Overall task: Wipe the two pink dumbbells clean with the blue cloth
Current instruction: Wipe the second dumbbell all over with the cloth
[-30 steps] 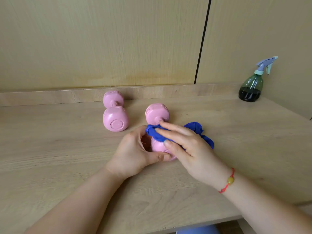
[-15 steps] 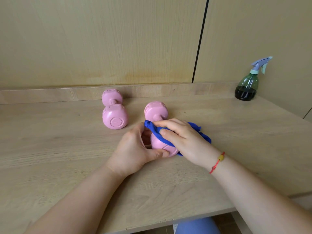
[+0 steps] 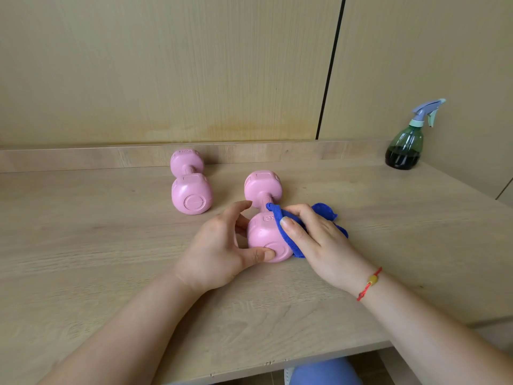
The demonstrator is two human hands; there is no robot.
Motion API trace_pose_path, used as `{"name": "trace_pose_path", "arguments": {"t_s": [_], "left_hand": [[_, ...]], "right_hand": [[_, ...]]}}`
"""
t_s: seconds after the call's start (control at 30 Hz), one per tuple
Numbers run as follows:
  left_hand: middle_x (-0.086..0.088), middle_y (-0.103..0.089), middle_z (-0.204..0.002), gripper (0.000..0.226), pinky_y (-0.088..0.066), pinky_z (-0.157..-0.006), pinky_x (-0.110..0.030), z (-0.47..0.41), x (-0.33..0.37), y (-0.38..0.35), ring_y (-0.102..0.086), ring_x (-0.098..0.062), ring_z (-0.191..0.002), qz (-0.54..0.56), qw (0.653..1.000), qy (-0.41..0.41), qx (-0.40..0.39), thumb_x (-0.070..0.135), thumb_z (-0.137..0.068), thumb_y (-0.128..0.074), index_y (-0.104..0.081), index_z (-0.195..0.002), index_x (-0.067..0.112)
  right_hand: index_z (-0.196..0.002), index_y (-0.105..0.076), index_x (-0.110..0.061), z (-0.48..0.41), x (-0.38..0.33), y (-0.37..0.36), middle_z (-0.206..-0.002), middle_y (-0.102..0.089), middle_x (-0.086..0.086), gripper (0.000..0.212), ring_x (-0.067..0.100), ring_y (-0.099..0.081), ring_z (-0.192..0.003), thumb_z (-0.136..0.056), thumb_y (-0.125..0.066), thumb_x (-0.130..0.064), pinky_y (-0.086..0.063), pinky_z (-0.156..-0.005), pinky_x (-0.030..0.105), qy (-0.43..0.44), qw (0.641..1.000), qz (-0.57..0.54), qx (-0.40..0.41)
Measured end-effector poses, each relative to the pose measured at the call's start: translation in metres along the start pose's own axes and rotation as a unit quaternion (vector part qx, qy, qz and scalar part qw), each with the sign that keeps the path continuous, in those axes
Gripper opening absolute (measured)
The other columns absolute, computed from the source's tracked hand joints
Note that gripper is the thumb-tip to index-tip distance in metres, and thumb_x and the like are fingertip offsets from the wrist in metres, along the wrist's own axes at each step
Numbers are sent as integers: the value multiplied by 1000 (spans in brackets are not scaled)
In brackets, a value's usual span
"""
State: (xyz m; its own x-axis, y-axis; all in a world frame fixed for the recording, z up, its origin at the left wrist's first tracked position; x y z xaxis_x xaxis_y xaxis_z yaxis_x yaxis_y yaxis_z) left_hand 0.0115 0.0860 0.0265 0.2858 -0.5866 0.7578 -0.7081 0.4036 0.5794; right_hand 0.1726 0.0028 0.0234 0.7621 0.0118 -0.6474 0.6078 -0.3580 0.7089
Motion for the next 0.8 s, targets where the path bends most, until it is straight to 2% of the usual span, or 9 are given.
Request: {"name": "trace_pose_path", "arguments": {"t_s": [0.13, 0.27, 0.33, 0.37, 0.43, 0.5, 0.63, 0.7, 0.8], "left_hand": [[12, -61, -103, 87, -43, -78, -6, 0, -2, 0, -59, 0, -93, 7, 1000, 2, -13, 30, -68, -89, -42, -141, 28], [5, -59, -102, 90, -41, -80, -3, 2, -13, 9, -59, -2, -94, 27, 998, 29, -46, 27, -70, -88, -36, -143, 36], [8, -58, -107, 93, -42, -88, -6, 5, -20, 13, -60, 3, -97, 50, 995, 40, -70, 24, -72, -87, -32, -144, 41], [13, -58, -113, 92, -42, -97, -11, 6, -23, 15, -60, 7, -102, 64, 994, 42, -80, 23, -72, -87, -32, -142, 45], [21, -59, -123, 90, -34, -115, -36, 6, -28, 15, -57, 8, -114, 62, 994, 33, -87, 26, -69, -88, -36, -140, 47], [23, -59, -126, 89, -28, -117, -50, 4, -31, 14, -57, 4, -117, 45, 995, 24, -89, 33, -65, -87, -39, -139, 43], [5, -56, -130, 96, -46, -105, -35, 2, -36, 16, -58, -1, -115, 38, 995, 55, -76, 46, -56, -85, -34, -138, 44], [20, -55, -132, 98, -35, -115, -42, 2, -34, 14, -51, 4, -123, 25, 995, 37, -86, 47, -59, -83, -27, -140, 52], [42, -47, -130, 94, -18, -120, -53, 2, -24, 9, -43, 10, -130, 2, 994, 10, -106, 43, -67, -81, -28, -144, 52]], "right_hand": [[-85, -47, -37, 1, 4, 1, -70, -53, -19, 30, 3, -49, -73, -95, -29, -58, -40, -73, 28, -22, 999, -27, -7], [-71, -37, -12, -3, 9, 2, -62, -37, -6, 38, 9, -35, -61, -103, -41, -33, -35, -66, 39, -32, 999, -21, -10], [-67, -33, -13, -4, 6, -1, -63, -36, -4, 40, 12, -37, -63, -102, -45, -30, -37, -68, 42, -18, 1000, -17, -20], [-65, -32, -16, -4, 3, -3, -63, -36, -4, 41, 16, -39, -65, -102, -45, -30, -37, -69, 44, -11, 1000, -10, -25], [-62, -29, -21, -5, -4, -8, -62, -36, -1, 44, 21, -41, -68, -101, -46, -32, -36, -70, 43, -5, 1000, 7, -30], [-59, -30, -24, -6, -10, -12, -60, -34, 0, 46, 22, -38, -67, -100, -47, -36, -31, -65, 38, -5, 999, -2, -33], [-67, -37, -15, -13, -8, -16, -59, -32, -1, 42, 14, -33, -62, -97, -49, -41, -29, -63, 34, -41, 993, -110, -35], [-70, -50, -10, -15, -12, -15, -56, -37, -6, 41, 11, -36, -60, -93, -54, -44, -32, -64, 34, -59, 984, -168, -5], [-80, -66, -9, -22, -47, -11, -69, -61, -5, 30, 13, -56, -74, -94, -58, -35, -43, -74, 34, 7, 982, -180, 52]]}}
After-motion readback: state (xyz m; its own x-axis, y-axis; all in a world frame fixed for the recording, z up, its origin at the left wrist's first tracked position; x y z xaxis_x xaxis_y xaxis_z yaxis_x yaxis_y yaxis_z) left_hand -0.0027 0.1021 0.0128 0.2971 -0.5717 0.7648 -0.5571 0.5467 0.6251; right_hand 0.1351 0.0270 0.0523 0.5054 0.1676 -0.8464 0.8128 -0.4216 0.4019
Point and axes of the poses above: each hand's wrist, its own z-axis away from the middle knuckle, its own y-axis out of the back of the hand, x = y × z, the point moved 5 cm from there along -z, towards the middle knuckle
